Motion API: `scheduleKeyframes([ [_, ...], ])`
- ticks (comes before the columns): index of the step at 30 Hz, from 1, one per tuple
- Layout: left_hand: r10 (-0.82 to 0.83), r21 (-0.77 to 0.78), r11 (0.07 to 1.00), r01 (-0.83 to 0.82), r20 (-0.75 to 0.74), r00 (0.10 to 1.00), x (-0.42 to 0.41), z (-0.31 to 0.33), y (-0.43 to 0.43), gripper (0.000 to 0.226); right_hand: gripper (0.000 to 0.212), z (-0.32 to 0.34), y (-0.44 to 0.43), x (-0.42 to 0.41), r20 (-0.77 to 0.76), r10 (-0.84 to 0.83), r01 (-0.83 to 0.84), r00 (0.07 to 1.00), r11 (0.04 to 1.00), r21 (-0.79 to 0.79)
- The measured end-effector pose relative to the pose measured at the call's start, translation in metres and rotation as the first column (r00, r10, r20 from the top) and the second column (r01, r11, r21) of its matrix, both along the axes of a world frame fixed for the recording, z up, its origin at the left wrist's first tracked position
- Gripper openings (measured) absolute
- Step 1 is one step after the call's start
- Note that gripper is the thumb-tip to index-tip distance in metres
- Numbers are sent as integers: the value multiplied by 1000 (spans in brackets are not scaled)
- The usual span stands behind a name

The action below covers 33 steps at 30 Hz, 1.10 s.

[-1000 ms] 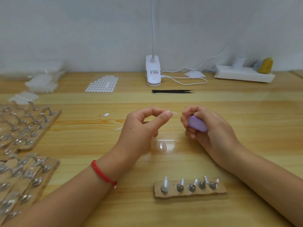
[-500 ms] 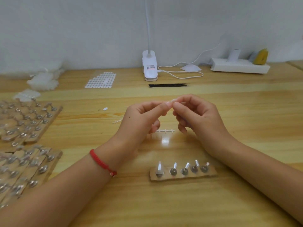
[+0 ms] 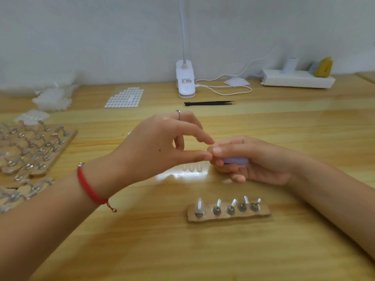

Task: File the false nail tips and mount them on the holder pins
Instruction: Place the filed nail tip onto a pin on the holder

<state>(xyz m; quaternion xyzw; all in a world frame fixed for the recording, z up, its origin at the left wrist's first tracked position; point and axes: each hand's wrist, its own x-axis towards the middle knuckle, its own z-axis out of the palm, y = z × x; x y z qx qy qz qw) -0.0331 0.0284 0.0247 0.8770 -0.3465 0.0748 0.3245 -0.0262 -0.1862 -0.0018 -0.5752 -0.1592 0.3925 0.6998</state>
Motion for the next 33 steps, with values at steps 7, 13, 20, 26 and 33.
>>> scheduleKeyframes([
  [7,28,-12,1000,-27,82,996,-13,7,-2,22,16,-4,-2,5,-36,-27,28,999,999,31],
  [13,-64,-62,996,61,-52,997,-44,0,-1,16,30,-8,-4,10,-145,-179,196,973,974,114],
  [20,-31,122,992,28,23,999,-55,-11,-6,18,28,-10,-4,10,-107,-163,174,981,979,102],
  [26,-35,161,986,30,25,999,-55,-11,-9,19,28,-10,-3,10,-116,-160,172,980,979,106],
  [33,-36,184,982,34,6,999,-55,-8,-12,18,29,-10,-3,10,-115,-159,171,981,979,108],
])
